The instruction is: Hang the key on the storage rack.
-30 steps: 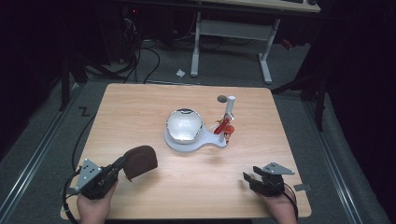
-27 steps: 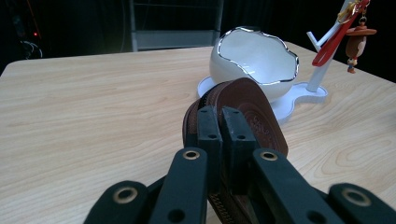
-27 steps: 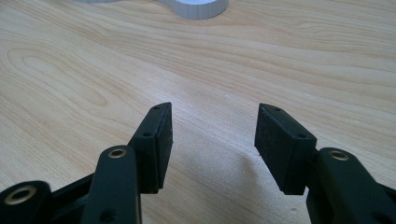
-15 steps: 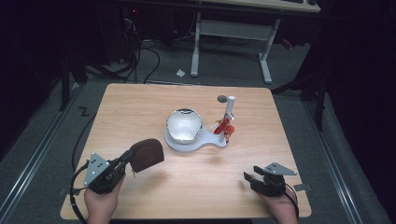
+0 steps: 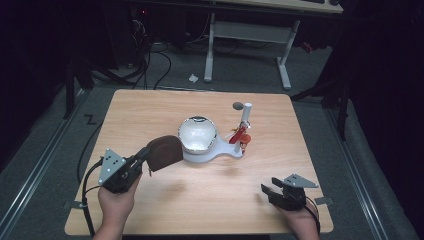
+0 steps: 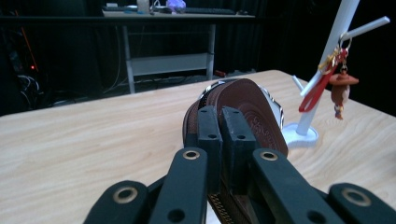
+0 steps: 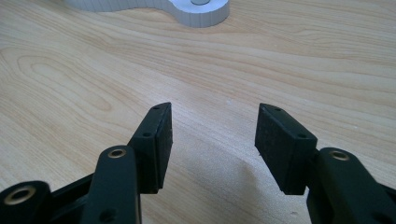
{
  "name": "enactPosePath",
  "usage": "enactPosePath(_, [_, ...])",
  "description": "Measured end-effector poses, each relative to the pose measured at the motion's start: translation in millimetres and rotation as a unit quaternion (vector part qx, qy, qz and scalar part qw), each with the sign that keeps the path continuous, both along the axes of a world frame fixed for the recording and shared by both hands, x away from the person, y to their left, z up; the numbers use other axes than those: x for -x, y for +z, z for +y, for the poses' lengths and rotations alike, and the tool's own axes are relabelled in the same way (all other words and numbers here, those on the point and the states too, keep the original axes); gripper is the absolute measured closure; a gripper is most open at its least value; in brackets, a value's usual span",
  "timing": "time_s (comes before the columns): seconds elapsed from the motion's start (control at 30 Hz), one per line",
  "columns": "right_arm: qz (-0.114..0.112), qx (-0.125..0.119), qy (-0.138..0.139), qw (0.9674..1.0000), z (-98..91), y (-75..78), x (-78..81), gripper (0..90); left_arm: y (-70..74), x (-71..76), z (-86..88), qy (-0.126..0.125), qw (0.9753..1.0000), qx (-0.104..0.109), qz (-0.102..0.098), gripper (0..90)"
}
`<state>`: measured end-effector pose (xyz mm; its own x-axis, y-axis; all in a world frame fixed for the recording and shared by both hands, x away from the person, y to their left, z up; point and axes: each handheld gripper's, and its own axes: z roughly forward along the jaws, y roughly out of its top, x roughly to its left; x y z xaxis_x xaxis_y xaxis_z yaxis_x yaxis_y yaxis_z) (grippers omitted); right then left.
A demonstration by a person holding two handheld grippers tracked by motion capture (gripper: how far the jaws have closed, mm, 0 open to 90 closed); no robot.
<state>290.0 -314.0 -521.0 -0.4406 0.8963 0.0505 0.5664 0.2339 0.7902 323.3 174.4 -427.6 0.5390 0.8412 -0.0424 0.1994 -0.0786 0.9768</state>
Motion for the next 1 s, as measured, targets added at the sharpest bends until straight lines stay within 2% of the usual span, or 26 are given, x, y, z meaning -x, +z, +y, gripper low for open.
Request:
enactPosePath(0.17, [0.003,-0.003,-0.003,1.0000,-1.1,-0.1,-0.4,47.0,7.7,-9.3,-4.4,-0.001,1.0000,-0.006,-0.003,87.3])
enactPosePath(0.47, [0.000,-0.003,-0.001,1.0000,-1.6,0.2,-0.7,47.3,16.4,-33.7,-14.7,-0.002,0.9997,-0.025,0.008,87.3])
enactPosePath(0.87, [-0.001,-0.003,0.002,1.0000,-1.9,0.4,-0.8,47.5,11.9,-59.3,-35.3,-0.007,0.9980,-0.055,0.031,87.3])
enactPosePath(1.0, [-0.001,-0.002,0.004,1.0000,-0.9,0.5,-0.8,47.7,9.2,-64.3,-41.2,-0.007,0.9978,-0.056,0.036,87.3])
